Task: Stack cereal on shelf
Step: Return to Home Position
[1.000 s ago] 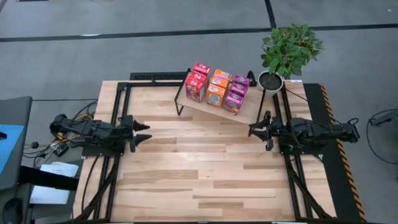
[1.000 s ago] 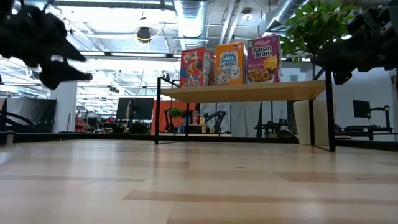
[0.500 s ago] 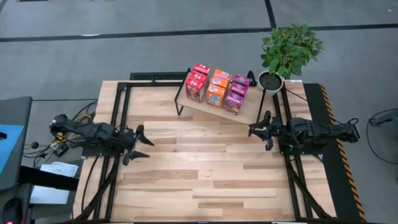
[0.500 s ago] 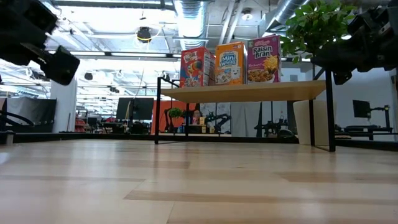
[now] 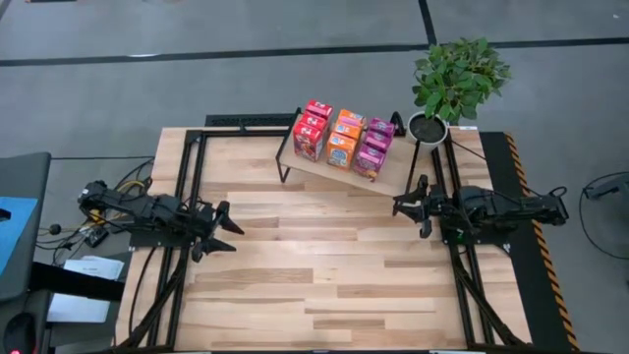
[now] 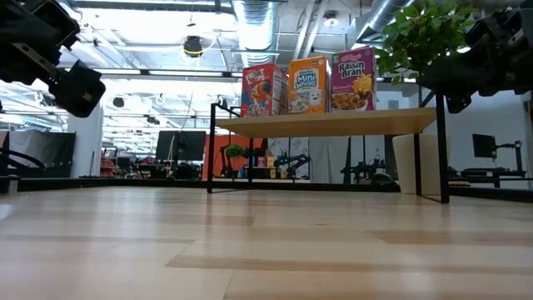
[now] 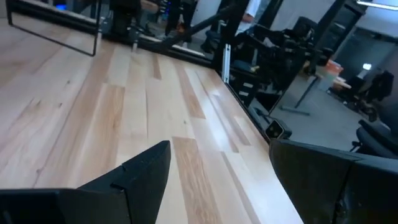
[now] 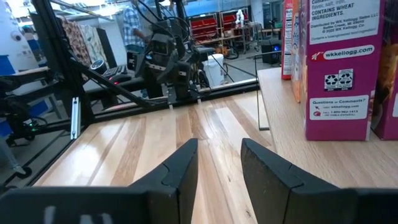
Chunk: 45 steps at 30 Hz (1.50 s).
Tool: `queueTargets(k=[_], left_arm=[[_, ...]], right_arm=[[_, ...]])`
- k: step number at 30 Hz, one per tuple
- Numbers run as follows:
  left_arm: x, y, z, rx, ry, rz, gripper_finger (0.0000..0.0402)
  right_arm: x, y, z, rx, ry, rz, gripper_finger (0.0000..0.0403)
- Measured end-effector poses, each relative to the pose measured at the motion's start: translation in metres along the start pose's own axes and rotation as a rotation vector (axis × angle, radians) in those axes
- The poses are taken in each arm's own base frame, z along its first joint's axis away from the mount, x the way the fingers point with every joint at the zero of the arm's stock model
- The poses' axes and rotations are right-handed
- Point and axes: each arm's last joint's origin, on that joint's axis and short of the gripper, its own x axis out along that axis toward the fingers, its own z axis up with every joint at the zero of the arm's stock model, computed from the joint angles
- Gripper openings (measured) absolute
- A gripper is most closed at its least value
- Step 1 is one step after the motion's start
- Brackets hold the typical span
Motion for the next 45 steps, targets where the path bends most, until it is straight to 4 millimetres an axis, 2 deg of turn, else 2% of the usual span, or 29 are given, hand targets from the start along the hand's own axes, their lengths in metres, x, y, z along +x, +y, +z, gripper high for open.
queueTargets(k=[15,35,45], left_arm=[[0.0,0.0002,-0.0002,0.023,0.0,0.006,0.0266],[0.0001,0.0003,-0.0003,0.02,0.001,0.006,0.0266],[0.0001,0.0003,-0.0003,0.023,0.001,0.006,0.0266]], right_arm=[[0.0,0.0,0.0001,0.0,-0.001,0.0,0.0133],[0.0,0.0001,0.0001,0.0,-0.001,0.003,0.0149],[0.0,0.0001,0.0001,0.0,-0.001,0.003,0.0137]])
